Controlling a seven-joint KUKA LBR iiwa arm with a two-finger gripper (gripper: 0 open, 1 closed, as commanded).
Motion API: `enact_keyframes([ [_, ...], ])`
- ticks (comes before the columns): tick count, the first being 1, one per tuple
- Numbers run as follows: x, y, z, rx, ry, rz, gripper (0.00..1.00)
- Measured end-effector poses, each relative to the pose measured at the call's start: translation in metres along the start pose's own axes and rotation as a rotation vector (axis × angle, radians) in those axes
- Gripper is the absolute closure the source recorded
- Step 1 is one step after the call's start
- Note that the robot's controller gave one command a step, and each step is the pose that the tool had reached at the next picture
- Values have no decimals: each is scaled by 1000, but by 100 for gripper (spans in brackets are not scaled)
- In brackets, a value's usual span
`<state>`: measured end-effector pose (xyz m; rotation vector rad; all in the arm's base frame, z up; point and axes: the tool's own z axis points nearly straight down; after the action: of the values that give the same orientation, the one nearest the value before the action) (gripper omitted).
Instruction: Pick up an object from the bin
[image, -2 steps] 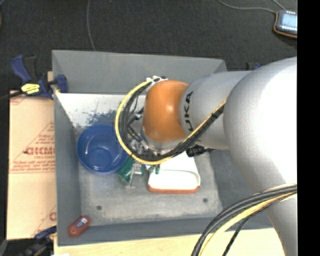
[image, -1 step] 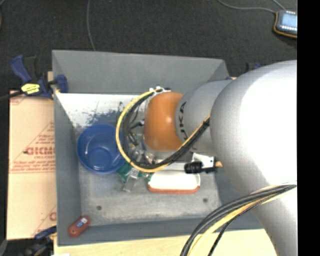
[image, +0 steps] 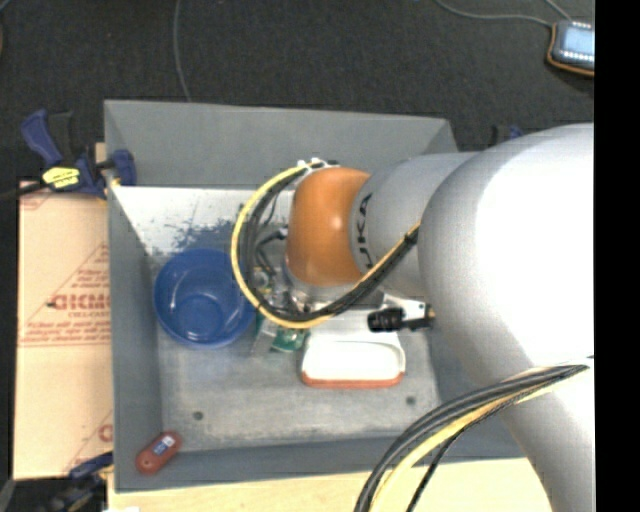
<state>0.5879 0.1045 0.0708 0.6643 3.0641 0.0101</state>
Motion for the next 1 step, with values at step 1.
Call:
enact_keyframes([
  [1, 0, 0, 0, 0, 0, 0, 100],
])
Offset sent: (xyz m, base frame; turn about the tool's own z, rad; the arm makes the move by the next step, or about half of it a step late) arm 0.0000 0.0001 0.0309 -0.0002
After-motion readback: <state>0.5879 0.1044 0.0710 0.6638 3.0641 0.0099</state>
